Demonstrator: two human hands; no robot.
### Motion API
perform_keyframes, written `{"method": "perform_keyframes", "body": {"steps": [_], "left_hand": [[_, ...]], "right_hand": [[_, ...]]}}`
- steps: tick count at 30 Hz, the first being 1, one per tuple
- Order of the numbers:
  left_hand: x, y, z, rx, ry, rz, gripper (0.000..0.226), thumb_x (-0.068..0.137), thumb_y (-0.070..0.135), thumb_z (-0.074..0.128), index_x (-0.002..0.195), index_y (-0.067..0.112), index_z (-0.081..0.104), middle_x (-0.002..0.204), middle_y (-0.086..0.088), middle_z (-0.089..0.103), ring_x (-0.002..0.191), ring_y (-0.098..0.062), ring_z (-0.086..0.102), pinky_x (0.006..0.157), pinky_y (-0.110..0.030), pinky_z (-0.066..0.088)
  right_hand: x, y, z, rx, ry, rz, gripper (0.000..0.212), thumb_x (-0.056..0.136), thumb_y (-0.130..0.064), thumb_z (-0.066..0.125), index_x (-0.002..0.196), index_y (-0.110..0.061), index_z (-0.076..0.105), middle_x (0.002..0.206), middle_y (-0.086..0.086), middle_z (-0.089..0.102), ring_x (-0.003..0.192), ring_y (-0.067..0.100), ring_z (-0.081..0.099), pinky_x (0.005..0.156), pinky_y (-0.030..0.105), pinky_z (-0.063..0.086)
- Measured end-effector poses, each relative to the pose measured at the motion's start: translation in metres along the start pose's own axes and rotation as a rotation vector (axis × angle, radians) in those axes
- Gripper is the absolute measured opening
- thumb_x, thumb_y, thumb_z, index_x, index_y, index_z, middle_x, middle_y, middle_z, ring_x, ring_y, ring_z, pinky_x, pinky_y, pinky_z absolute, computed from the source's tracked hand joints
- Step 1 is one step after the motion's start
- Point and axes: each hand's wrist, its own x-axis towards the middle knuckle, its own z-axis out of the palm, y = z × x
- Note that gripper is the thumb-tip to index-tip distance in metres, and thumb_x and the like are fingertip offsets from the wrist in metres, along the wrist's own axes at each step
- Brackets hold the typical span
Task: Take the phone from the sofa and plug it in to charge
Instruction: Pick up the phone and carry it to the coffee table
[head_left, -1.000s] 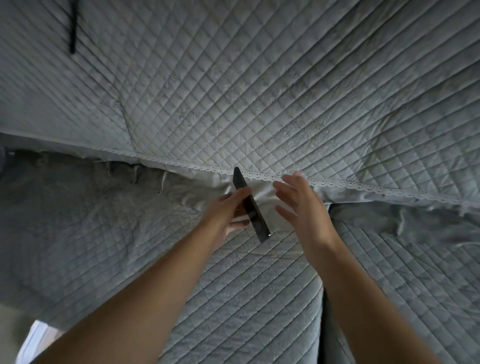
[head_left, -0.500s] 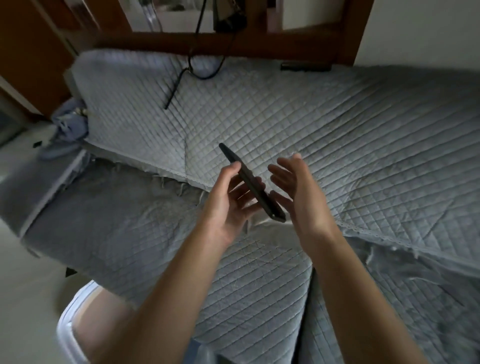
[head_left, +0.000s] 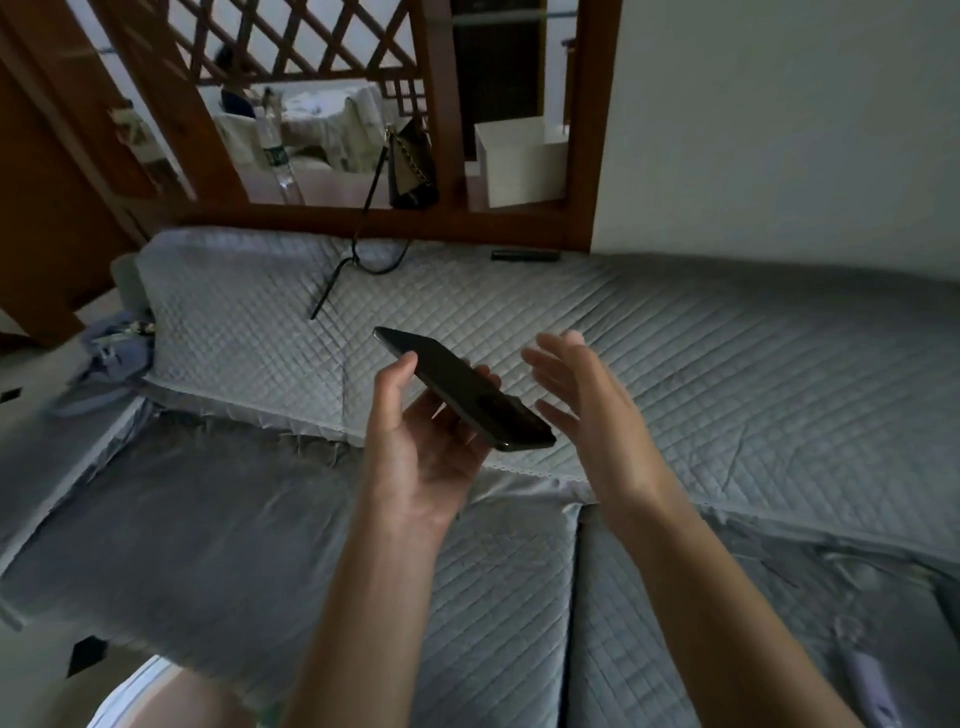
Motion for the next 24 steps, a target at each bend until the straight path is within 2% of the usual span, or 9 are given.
{"method": "perform_keyframes", "body": {"steps": [3, 5, 8, 13, 17, 21, 24], "left_hand": [[-0.006, 0.0, 0.011, -0.026, -0.077, -0.034, 0.053, 0.071, 0.044, 0.077, 0.102, 0.001, 0.074, 0.103, -0.018, 0.07, 0.098, -0.032, 0.068, 0.09, -0.044, 0.055], [-0.007, 0.0, 0.017, -0.032, -0.122, -0.066, 0.05, 0.072, 0.045, 0.077, 0.096, 0.002, 0.076, 0.102, -0.017, 0.069, 0.098, -0.031, 0.068, 0.092, -0.044, 0.053], [-0.004, 0.0, 0.029, -0.008, -0.201, -0.106, 0.049, 0.07, 0.044, 0.079, 0.097, 0.002, 0.075, 0.099, -0.015, 0.069, 0.096, -0.029, 0.068, 0.095, -0.045, 0.052], [0.009, 0.009, 0.044, 0.041, -0.308, -0.155, 0.052, 0.071, 0.049, 0.079, 0.093, 0.002, 0.077, 0.099, -0.015, 0.071, 0.098, -0.028, 0.069, 0.084, -0.039, 0.055], [0.023, 0.021, 0.044, 0.069, -0.358, -0.213, 0.052, 0.071, 0.05, 0.078, 0.092, 0.002, 0.078, 0.097, -0.014, 0.073, 0.097, -0.027, 0.07, 0.082, -0.037, 0.056], [0.036, 0.031, 0.037, 0.125, -0.362, -0.285, 0.06, 0.066, 0.048, 0.083, 0.103, 0.001, 0.075, 0.098, -0.013, 0.071, 0.098, -0.026, 0.069, 0.084, -0.039, 0.056], [0.043, 0.027, 0.029, 0.17, -0.372, -0.358, 0.07, 0.062, 0.047, 0.085, 0.112, 0.002, 0.064, 0.094, -0.011, 0.07, 0.095, -0.024, 0.068, 0.086, -0.04, 0.055]], "right_hand": [[-0.011, -0.014, -0.011, 0.005, 0.028, -0.021, 0.065, 0.085, -0.067, 0.036, 0.137, -0.03, 0.048, 0.132, -0.018, 0.058, 0.122, -0.005, 0.05, 0.111, 0.034, 0.036], [-0.015, -0.022, -0.014, 0.025, 0.064, -0.029, 0.068, 0.083, -0.069, 0.037, 0.137, -0.029, 0.048, 0.132, -0.017, 0.058, 0.123, -0.004, 0.05, 0.111, 0.035, 0.036], [-0.021, -0.03, -0.014, 0.018, 0.104, -0.049, 0.068, 0.083, -0.068, 0.038, 0.138, -0.029, 0.047, 0.133, -0.017, 0.057, 0.123, -0.004, 0.05, 0.112, 0.035, 0.034], [-0.025, -0.042, -0.012, -0.002, 0.195, -0.057, 0.066, 0.081, -0.067, 0.037, 0.135, -0.029, 0.049, 0.135, -0.014, 0.056, 0.125, -0.001, 0.048, 0.112, 0.035, 0.033], [-0.025, -0.045, -0.005, 0.008, 0.299, -0.069, 0.066, 0.082, -0.065, 0.038, 0.135, -0.027, 0.049, 0.136, -0.011, 0.056, 0.125, 0.002, 0.049, 0.112, 0.036, 0.035], [-0.026, -0.04, 0.0, 0.056, 0.415, -0.045, 0.079, 0.078, -0.07, 0.042, 0.14, -0.021, 0.045, 0.137, -0.006, 0.056, 0.127, 0.006, 0.049, 0.112, 0.039, 0.036], [-0.033, -0.03, 0.001, 0.073, 0.528, -0.025, 0.068, 0.088, -0.062, 0.038, 0.14, -0.02, 0.045, 0.137, -0.004, 0.056, 0.127, 0.008, 0.049, 0.111, 0.039, 0.037]]}}
